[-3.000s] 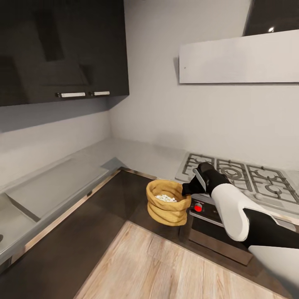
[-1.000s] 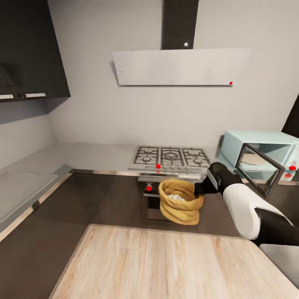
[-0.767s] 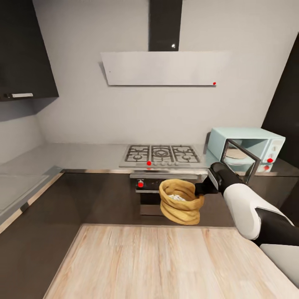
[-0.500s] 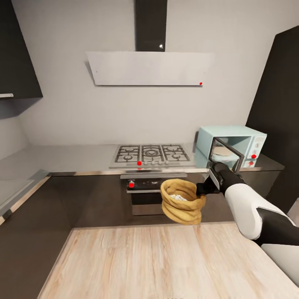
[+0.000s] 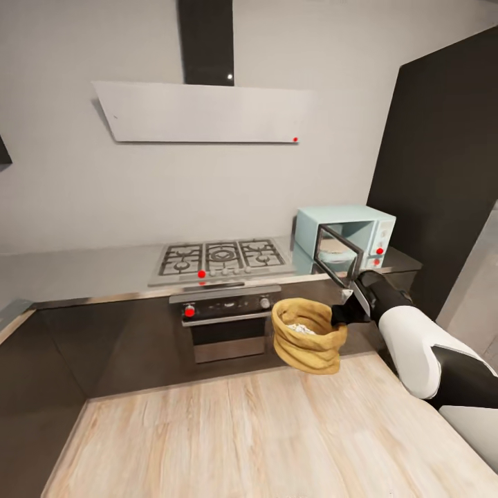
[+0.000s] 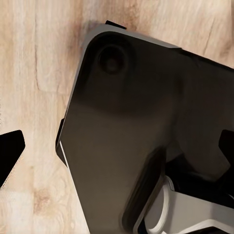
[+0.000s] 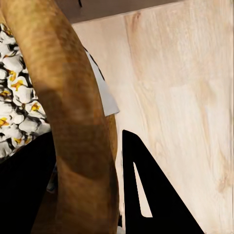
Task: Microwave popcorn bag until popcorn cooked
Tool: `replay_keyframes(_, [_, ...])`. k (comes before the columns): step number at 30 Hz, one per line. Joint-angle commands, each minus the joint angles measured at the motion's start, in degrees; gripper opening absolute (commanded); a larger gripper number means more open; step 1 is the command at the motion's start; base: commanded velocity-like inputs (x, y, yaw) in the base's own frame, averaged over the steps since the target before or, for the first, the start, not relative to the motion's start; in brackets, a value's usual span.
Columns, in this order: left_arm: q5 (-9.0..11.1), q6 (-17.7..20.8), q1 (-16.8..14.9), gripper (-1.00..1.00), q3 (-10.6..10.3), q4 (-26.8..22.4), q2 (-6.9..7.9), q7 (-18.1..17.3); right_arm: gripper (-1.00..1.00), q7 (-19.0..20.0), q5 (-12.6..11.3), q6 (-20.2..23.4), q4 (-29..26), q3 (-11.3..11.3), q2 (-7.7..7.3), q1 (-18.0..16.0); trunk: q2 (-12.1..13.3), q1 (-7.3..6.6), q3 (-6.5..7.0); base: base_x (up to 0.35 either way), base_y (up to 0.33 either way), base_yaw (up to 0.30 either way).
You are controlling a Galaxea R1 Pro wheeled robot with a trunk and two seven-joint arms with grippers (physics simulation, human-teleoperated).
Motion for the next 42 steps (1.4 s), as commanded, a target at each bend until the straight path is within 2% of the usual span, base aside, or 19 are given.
replay_keyframes(1, [0.23, -0.14, -0.01, 1.00, 0.01, -0.03, -0.01, 0.06, -1.00, 0.41, 0.47, 0.16, -0.05, -0.41, -0.38, -0.05, -0.07, 0.02, -0.08, 0.000, 0.000, -0.292])
replay_keyframes(4, [0.19, -0.14, -0.01, 1.00, 0.01, -0.02, -0.06, 0.06, -1.00, 0.43, 0.47, 0.16, -0.04, -0.41, -0.75, -0.06, -0.07, 0.02, -0.08, 0.000, 0.000, -0.292])
replay_keyframes(26, [0.02, -0.15, -0.01, 1.00, -0.09, 0.01, -0.09, -0.03, -1.00, 0.35, 0.48, 0.16, -0.04, -0.44, -0.82, -0.05, -0.07, 0.02, -0.08, 0.000, 0.000, -0.292])
replay_keyframes(30, [0.13, -0.10, -0.01, 1.00, -0.12, 0.06, -0.04, -0.03, -1.00, 0.35, 0.49, 0.16, -0.09, -0.42, -1.31, -0.05, -0.07, 0.02, -0.08, 0.000, 0.000, -0.292])
replay_keyframes(35, [0.16, -0.13, -0.01, 1.00, -0.08, 0.06, -0.10, -0.02, -1.00, 0.35, 0.53, 0.16, -0.13, -0.41, -2.94, -0.05, -0.07, 0.02, -0.08, 0.000, 0.000, -0.292])
replay_keyframes(42, [0.25, -0.09, -0.01, 1.00, -0.08, 0.06, -0.17, 0.04, -1.00, 0.28, 0.70, 0.16, -0.13, -0.41, -3.22, -0.05, -0.07, 0.02, -0.08, 0.000, 0.000, -0.292])
